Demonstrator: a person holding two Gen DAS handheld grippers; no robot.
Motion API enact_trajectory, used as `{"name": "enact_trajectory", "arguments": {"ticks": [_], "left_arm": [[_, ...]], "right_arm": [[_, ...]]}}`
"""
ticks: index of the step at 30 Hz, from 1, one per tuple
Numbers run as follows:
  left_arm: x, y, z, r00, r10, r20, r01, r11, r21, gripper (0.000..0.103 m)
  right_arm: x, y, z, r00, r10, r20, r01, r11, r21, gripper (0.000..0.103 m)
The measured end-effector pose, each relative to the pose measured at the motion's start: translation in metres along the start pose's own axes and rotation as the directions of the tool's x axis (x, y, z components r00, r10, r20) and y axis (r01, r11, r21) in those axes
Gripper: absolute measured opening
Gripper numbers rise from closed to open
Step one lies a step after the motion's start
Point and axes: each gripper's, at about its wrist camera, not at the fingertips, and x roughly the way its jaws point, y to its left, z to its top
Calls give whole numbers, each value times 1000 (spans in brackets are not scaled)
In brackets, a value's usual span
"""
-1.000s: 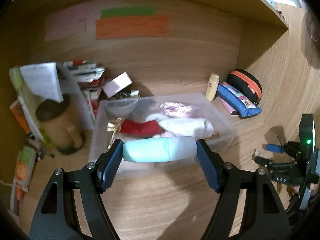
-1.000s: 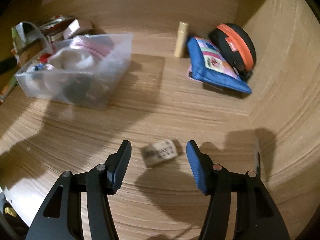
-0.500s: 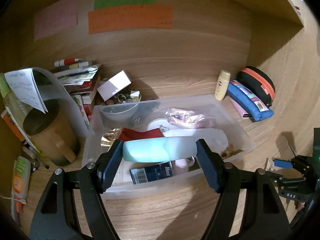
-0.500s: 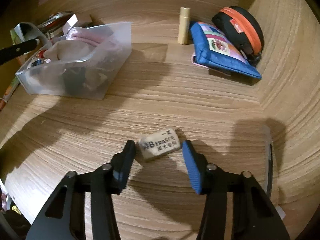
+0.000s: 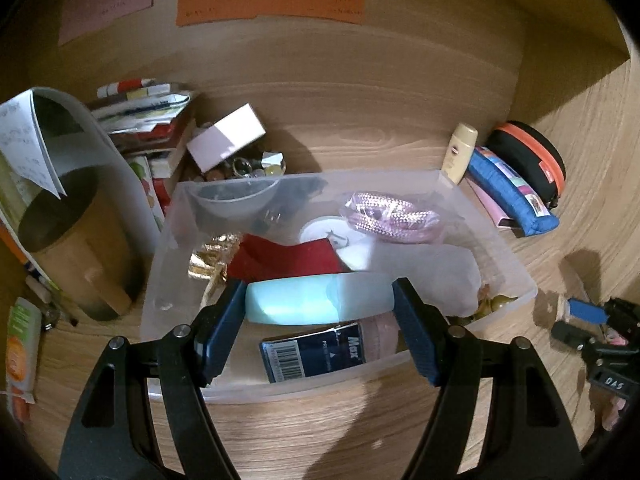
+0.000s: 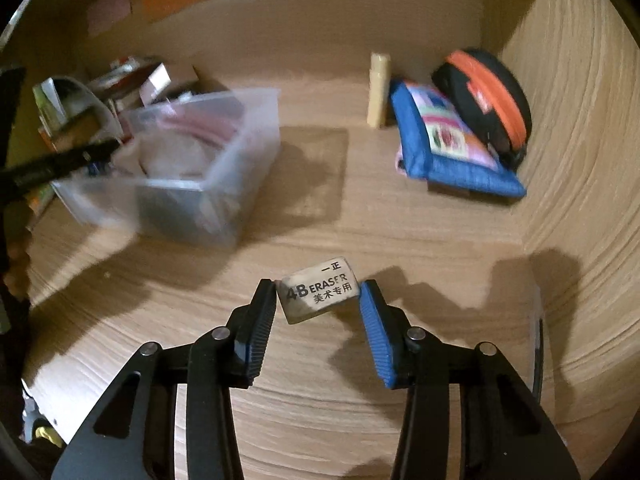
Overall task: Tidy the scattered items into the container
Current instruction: 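Open the left tool to drop the stick while the right tool carries the eraser over the box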
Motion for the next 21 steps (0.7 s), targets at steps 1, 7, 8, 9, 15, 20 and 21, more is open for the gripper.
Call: {"name": "enact_trajectory", "arguments": {"ticks": [1,7,8,9,15,20,21], "left_arm": [[0,-1,0,1000,1,1,-1,1000,2,73],[-9,2,0,999,-13,32,14,1000,-9,83],[-13,3,0,999,-15,49,15,1000,-13,87],[-15,3,1,998,-11,60,12,1000,-17,89],[-27,7,1,995,-6,95,8,1000,-28,89],[-36,14,-2,993,5,115,2,999,-54,94],[-37,15,-3,993,7,119,0,998,-59,95]], "right_arm": [[-3,2,3,1000,4,10,-4,1000,-3,40],[-10,15,18,998,25,56,-24,999,-28,40],[-10,17,19,998,28,58,-26,999,-29,40],[-11,19,21,998,32,63,-30,999,-33,40],[-14,27,28,995,53,83,-50,998,-46,40],[-16,35,35,991,77,106,-72,996,-48,40],[-16,37,36,991,79,109,-74,996,-49,40]]}}
